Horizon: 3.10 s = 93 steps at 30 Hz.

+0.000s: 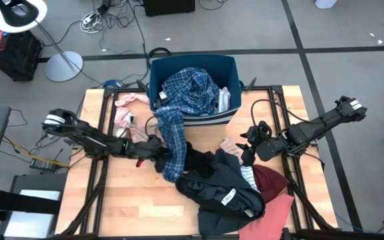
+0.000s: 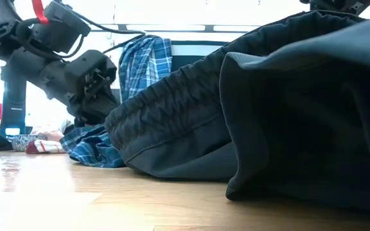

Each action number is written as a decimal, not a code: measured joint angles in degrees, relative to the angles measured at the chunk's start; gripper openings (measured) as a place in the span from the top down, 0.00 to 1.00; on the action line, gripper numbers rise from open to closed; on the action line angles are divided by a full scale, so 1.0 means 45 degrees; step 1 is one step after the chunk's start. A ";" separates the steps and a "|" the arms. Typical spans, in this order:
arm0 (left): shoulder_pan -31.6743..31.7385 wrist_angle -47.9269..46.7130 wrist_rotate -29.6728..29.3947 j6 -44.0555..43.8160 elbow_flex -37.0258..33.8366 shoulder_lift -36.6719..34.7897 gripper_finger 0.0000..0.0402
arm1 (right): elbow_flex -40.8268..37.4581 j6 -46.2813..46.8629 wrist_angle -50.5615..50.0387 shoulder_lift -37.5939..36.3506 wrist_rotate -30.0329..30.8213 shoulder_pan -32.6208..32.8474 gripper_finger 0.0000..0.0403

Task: Sort clothes
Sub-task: Put the blue pants into the laundry organizer

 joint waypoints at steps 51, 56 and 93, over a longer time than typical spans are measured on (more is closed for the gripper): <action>0.7933 -1.1467 0.2602 0.8979 1.5480 -0.0200 1.00 | 0.0000 -0.0554 -0.0019 0.0019 0.0233 -0.0005 0.46; 0.7984 -1.3576 0.2595 0.8956 1.5455 0.1420 1.00 | 0.0000 -0.0555 -0.0029 0.0019 0.0233 -0.0010 0.46; 0.8515 -1.9167 0.5206 0.6837 2.0344 0.5691 0.66 | -0.0003 -0.0544 -0.0121 0.0024 0.0146 -0.0005 0.46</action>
